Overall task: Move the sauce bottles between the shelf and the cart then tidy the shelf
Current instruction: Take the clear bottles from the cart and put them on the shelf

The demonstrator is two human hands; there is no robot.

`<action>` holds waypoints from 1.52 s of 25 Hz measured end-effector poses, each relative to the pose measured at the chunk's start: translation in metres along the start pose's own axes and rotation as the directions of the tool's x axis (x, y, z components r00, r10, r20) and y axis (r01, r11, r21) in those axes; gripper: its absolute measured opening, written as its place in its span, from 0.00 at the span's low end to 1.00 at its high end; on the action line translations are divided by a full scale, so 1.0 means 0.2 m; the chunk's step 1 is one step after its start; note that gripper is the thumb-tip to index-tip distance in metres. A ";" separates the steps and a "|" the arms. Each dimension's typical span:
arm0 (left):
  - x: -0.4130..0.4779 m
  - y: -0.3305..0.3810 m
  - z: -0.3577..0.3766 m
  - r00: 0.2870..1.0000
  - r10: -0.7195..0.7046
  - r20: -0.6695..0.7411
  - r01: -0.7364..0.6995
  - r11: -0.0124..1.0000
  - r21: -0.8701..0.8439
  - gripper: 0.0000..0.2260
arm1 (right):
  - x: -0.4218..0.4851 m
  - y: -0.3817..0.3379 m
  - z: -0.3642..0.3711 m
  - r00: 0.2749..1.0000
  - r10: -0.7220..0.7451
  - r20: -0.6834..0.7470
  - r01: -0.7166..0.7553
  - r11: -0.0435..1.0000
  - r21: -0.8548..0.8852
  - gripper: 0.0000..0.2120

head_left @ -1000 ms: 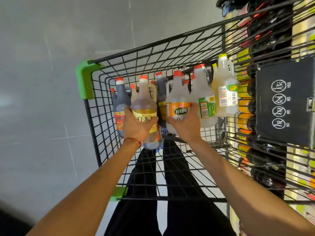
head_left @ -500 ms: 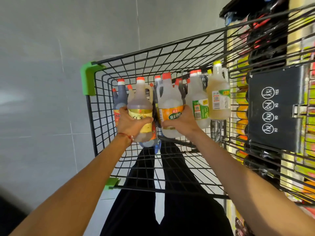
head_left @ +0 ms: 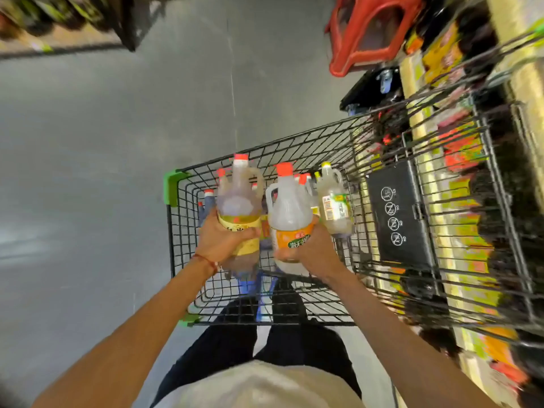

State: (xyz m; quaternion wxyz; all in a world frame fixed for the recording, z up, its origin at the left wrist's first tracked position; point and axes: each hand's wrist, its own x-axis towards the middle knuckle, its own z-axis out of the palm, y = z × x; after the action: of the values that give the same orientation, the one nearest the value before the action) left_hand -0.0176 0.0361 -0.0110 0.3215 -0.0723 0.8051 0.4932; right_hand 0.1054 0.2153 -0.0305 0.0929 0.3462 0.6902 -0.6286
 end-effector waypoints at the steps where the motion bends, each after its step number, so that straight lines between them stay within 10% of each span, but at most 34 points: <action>1: -0.03 0.04 0.00 0.999 0.033 0.026 -0.033 0.999 -0.005 0.28 | -0.05 -0.02 -0.02 0.999 -0.040 -0.025 0.040 0.999 -0.004 0.47; 10: -0.29 0.12 0.03 0.895 0.271 0.354 -0.285 0.958 -0.012 0.28 | -0.63 -0.05 -0.04 0.908 -0.018 -0.419 0.122 0.967 0.223 0.40; 20: -0.76 0.02 0.17 0.596 0.331 0.732 -0.441 0.896 -0.047 0.32 | -1.49 0.22 0.24 0.536 0.184 -0.824 0.230 0.907 0.352 0.45; 38: -2.37 -0.78 0.70 0.090 0.055 0.994 -0.575 0.818 0.007 0.32 | -3.10 1.16 0.61 0.022 0.511 -0.859 0.404 0.782 0.475 0.42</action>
State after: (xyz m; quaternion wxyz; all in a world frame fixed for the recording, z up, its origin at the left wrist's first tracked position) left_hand 0.4835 -0.0206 0.1086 0.6462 0.5074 0.4831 0.3028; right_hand 0.6660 -0.1288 0.1089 -0.5097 0.7184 0.2825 -0.3798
